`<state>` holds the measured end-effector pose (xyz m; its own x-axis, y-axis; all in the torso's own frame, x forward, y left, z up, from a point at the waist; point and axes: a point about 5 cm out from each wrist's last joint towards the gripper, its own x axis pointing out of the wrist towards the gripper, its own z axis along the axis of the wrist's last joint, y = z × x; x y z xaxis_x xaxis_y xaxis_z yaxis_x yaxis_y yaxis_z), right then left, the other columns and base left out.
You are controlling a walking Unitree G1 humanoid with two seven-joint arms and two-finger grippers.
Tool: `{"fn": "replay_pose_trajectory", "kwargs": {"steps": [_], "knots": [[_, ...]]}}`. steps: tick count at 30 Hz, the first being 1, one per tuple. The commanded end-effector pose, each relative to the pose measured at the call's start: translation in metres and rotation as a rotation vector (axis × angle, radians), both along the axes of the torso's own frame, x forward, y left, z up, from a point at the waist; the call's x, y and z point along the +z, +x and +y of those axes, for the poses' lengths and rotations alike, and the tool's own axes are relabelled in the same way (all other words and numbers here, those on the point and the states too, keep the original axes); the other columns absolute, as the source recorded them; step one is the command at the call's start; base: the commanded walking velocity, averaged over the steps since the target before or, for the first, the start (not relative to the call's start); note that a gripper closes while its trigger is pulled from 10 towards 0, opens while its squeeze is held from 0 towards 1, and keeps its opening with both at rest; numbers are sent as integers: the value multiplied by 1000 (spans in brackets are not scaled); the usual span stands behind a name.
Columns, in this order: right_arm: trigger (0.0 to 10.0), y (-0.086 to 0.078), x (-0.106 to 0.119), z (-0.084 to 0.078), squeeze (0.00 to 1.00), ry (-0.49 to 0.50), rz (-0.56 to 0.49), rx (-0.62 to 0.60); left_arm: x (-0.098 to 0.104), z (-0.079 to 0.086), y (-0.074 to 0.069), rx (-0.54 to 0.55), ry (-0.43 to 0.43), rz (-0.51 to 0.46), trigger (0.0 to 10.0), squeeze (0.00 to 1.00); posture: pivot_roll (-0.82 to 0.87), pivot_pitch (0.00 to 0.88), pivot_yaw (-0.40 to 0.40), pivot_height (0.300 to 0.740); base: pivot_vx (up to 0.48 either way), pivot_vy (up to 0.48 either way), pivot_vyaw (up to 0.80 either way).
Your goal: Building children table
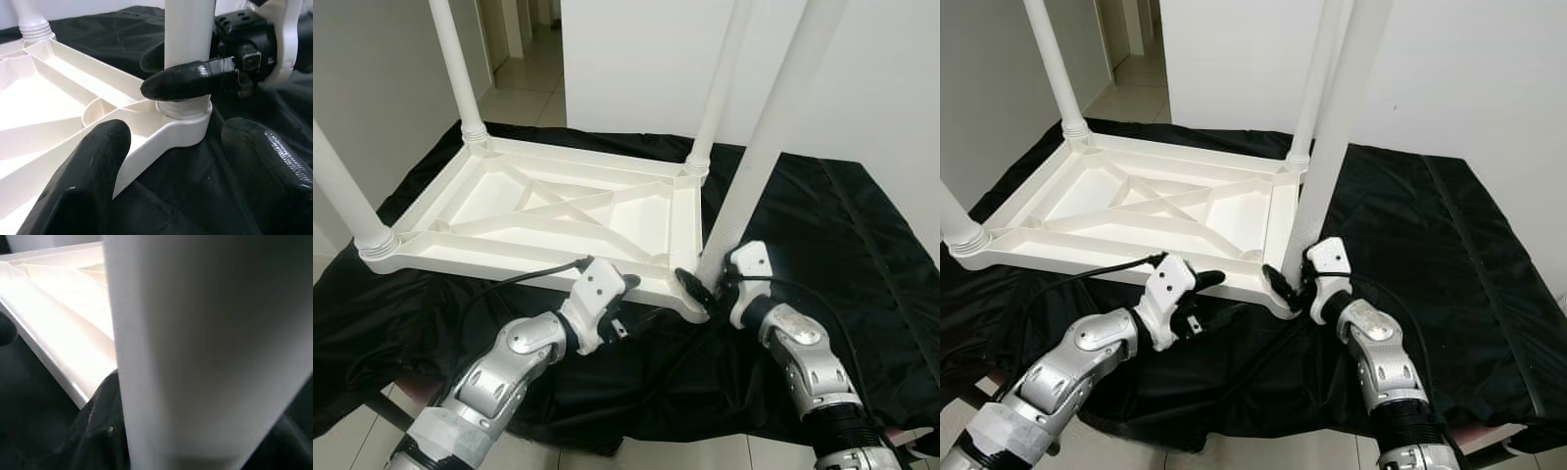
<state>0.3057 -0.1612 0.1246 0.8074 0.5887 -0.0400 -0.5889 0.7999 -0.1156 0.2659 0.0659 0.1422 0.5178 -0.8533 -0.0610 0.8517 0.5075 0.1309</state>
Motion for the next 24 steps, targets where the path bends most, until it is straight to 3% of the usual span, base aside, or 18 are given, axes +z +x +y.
{"fn": "replay_pose_trajectory", "kwargs": {"steps": [1, 7, 8, 14, 18, 19, 22, 24], "knots": [[0, -1, -6, -1, 0, -23, 26, 16, -2, -2, -5, -82, 20, 15, 10000, 0, 11, 0, -49, 740, 0, 0, 0], [196, -5, -12, -1, 0, 6, 68, 51, -2, -1, -7, -65, 18, 20, 10000, 0, 12, 0, -52, 740, 0, 0, 0], [10000, -4, -12, -1, 0, 8, 67, 43, -1, 0, -6, -64, 19, 21, 10000, 0, 11, 0, -52, 740, 0, 0, 0], [10000, -6, 0, 3, 0, 138, 28, -73, -5, 5, -3, -55, 61, 4, 10000, 0, 3, 0, -49, 740, 0, 0, 0], [10000, -8, 0, 5, 0, 141, 12, -126, -4, 7, -1, -50, 66, 0, 10000, 0, 0, 0, -47, 740, 0, 0, 0], [10000, -9, -1, 6, 0, 141, 8, -229, -3, 8, 1, -46, 67, -3, 10000, 0, -3, 0, -42, 740, 0, 0, 0], [10000, -9, -2, 6, 0, 143, 10, -266, -3, 9, 2, -44, 68, -4, 10000, 0, -4, 0, -40, 740, 0, 0, 0], [10000, -11, -6, 6, 0, 160, 32, -413, -2, 10, 5, -40, 70, -8, 10000, 0, -5, 0, -38, 740, 0, 0, 0]]}}
